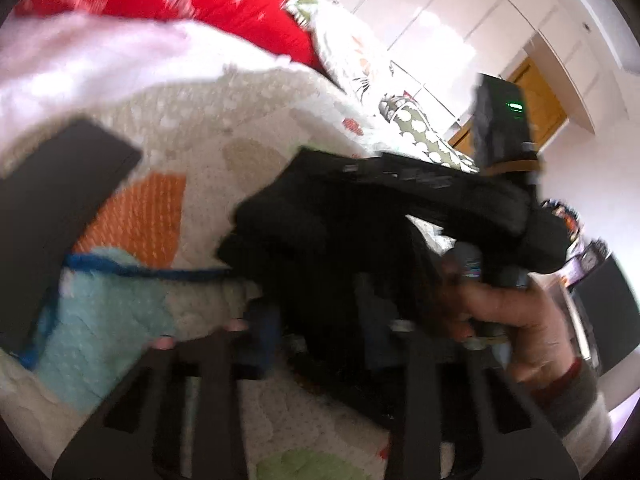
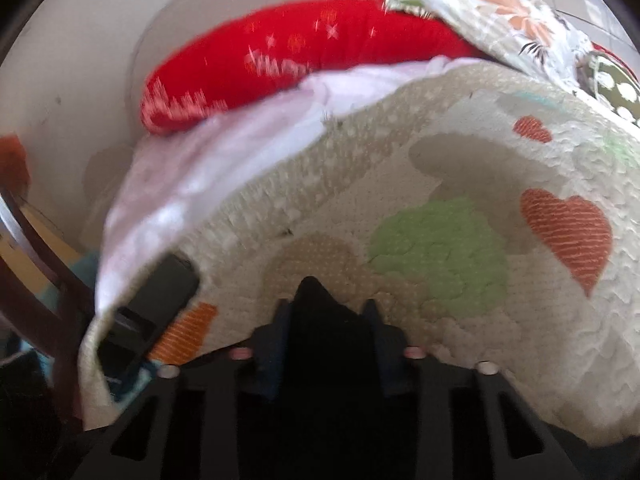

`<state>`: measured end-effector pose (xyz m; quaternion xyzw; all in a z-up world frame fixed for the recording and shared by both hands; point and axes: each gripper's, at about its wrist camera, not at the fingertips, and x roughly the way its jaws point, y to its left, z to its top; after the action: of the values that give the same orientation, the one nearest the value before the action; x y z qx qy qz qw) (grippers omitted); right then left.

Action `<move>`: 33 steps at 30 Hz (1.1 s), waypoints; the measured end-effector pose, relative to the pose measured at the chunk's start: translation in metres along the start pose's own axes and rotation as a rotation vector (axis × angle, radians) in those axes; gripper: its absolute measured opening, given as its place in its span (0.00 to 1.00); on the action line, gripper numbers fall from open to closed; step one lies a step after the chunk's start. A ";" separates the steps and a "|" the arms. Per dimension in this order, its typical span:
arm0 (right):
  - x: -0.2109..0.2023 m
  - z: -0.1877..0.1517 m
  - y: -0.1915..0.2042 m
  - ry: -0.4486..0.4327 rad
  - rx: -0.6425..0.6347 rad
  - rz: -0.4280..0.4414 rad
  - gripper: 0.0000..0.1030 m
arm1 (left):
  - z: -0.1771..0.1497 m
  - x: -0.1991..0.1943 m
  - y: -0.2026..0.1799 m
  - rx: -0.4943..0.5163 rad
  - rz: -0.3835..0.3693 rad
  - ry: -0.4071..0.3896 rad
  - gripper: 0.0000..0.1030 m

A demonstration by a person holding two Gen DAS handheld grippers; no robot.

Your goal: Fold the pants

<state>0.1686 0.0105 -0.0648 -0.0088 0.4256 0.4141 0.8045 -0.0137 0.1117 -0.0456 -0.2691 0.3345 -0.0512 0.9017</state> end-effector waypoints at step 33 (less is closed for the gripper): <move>-0.227 -0.167 -0.115 -0.299 0.543 0.047 0.21 | -0.114 -0.010 -0.209 0.712 -0.210 0.034 0.21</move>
<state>0.0661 -0.2762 -0.0533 0.2774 0.3976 0.3003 0.8215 -0.0750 -0.1144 -0.0027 0.0294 0.2813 -0.2608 0.9230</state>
